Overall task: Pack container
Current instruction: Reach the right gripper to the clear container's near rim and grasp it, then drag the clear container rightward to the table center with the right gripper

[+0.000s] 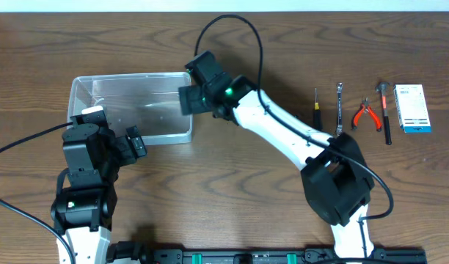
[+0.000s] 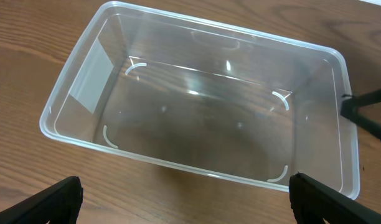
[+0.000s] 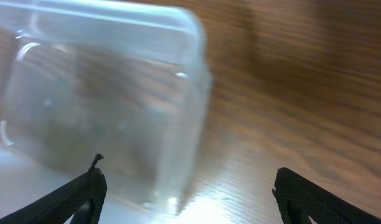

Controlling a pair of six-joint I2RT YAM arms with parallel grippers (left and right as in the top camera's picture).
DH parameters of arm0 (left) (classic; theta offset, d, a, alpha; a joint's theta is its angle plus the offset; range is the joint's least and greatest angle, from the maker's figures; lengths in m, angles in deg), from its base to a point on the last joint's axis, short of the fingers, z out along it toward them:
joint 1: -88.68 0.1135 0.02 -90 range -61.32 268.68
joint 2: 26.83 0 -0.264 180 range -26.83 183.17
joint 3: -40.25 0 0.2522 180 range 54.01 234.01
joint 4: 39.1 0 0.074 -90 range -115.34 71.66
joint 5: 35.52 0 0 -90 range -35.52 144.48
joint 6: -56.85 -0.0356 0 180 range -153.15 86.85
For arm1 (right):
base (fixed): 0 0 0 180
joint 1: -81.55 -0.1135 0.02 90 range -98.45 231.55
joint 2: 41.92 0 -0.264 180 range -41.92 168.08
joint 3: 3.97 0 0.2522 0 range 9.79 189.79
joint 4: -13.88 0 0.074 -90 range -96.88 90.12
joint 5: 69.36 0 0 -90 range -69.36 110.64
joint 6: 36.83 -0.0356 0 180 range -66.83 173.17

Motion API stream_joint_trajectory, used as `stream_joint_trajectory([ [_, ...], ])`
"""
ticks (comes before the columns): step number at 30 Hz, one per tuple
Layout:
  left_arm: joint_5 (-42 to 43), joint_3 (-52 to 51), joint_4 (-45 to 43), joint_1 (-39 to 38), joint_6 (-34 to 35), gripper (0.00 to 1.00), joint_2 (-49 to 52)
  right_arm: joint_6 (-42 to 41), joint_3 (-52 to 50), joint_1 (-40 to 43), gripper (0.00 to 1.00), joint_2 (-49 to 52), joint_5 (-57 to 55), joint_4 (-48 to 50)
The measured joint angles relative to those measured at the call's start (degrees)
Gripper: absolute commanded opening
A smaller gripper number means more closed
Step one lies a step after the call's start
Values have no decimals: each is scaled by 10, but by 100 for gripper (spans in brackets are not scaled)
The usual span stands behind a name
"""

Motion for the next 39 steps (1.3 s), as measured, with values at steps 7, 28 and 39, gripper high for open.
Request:
stream_joint_trajectory([
  [7, 0, 0, 0, 0, 0, 98, 8, -6, 1, -41, 82, 7, -54, 1],
  [28, 0, 0, 0, 0, 0, 99, 14, -41, 2, -40, 24, 55, -94, 22],
  [39, 0, 0, 0, 0, 0, 98, 14, -41, 8, -28, 11, 55, -131, -40],
])
